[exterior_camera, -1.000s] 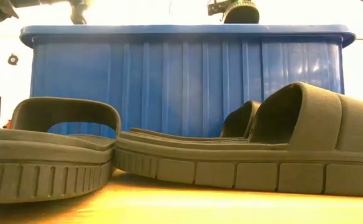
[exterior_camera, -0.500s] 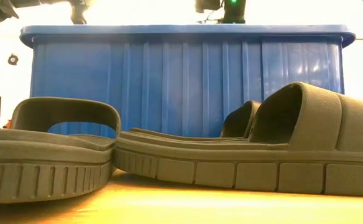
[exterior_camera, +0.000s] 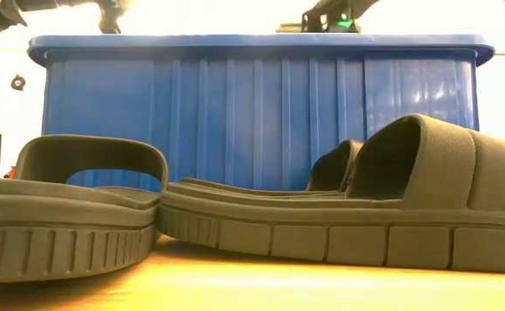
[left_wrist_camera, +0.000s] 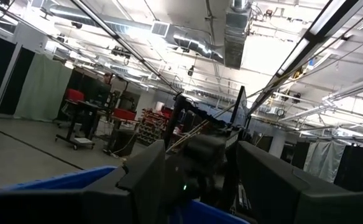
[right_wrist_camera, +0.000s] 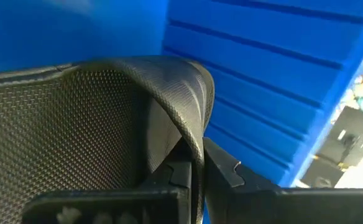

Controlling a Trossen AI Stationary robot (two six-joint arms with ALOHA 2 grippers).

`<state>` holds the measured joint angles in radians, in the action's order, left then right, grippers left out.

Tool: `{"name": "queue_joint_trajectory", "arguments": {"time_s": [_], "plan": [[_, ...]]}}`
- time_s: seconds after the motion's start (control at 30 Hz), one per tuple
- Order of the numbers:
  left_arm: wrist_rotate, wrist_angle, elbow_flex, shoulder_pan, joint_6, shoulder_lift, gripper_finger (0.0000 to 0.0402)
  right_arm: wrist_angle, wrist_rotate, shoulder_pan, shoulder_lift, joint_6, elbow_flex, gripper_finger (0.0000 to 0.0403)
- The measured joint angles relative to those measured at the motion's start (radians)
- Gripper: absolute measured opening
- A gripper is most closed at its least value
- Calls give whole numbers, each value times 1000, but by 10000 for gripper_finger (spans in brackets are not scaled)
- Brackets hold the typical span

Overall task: Pick and place slides into bin
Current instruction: Put the black slide into the blue container

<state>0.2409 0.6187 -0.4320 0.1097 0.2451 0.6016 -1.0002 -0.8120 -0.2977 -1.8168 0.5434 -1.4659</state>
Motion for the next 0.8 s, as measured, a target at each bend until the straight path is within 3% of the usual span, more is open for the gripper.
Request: {"name": "queue_joint_trajectory", "arguments": {"time_s": [0.33,0.53,0.8], "plan": [[20,1,0,0,1,0,185,387,33,-31,115,138,240,11],[39,0,0,0,1,0,185,465,40,-69,172,178,334,11],[56,0,0,0,1,0,185,522,50,-91,154,140,412,11]]}}
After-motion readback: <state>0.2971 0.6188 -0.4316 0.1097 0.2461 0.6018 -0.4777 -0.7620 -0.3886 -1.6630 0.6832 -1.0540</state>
